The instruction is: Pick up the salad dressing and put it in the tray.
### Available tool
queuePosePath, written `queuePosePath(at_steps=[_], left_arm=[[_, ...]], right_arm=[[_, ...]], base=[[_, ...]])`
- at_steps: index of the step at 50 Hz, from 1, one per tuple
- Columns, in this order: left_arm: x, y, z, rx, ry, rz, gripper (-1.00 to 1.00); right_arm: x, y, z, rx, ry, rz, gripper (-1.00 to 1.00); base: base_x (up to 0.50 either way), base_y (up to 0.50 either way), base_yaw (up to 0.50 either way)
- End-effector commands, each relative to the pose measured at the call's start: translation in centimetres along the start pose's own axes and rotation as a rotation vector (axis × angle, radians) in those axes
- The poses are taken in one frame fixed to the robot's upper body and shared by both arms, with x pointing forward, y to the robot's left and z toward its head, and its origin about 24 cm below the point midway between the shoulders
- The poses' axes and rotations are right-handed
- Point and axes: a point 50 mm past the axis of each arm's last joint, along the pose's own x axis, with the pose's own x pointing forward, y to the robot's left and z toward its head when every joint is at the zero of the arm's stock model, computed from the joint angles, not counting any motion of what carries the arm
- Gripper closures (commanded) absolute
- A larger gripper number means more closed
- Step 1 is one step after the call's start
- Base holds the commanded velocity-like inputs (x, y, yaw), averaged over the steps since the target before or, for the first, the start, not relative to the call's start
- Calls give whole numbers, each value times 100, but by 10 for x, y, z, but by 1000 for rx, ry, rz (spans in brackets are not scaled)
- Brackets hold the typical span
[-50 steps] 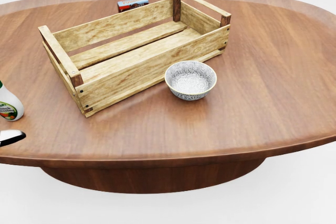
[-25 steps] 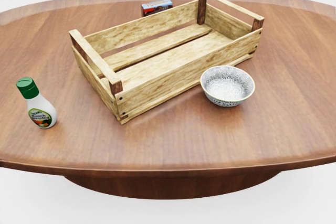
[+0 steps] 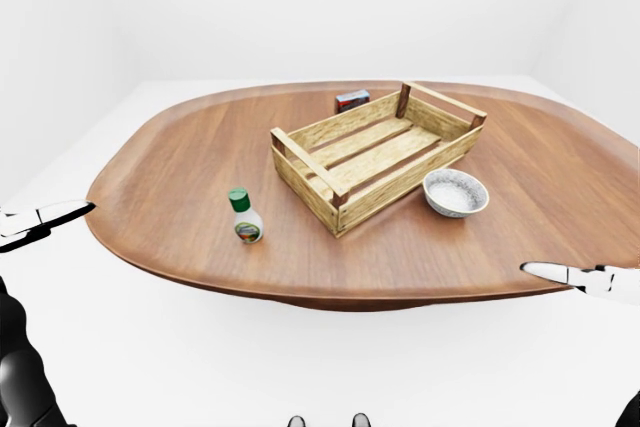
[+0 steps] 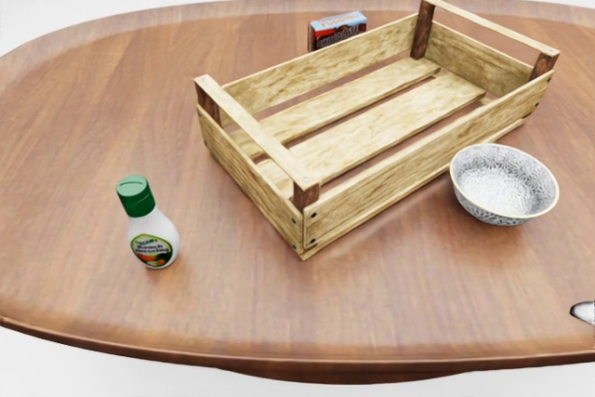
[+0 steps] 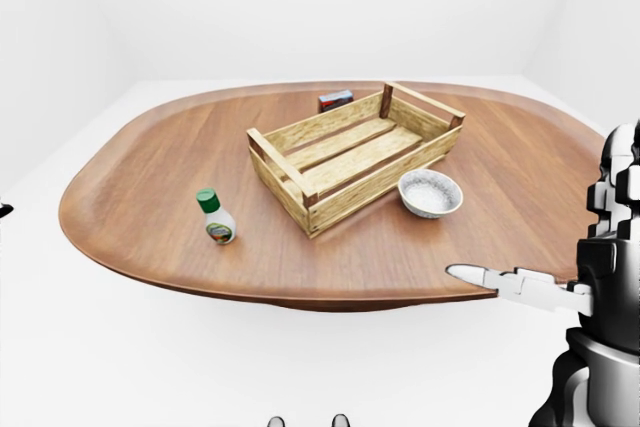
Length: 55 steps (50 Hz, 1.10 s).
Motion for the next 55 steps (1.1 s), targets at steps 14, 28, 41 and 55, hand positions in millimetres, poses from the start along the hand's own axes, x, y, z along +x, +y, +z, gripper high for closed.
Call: queuePosePath(at_steps=[14,28,41,55], left_arm=[[-1,-1,2,2,-8,-4,-100],[-1,-1,-5,6,19,-7,-100],[-2,-2,-6,6,24,-10,-100],[-2,-1,-9,8,39,-12,-100]], right_arm=[[-5,3,-11,67,47,31,-100],[-4,-1,1,153,-27,18,-100],[-5,-1,-3,197,-15,28,-100],[-6,2,-7,182,13,33,-100]], base=[[43,28,0],[50,1,0],[50,0,0],[50,-4,0]])
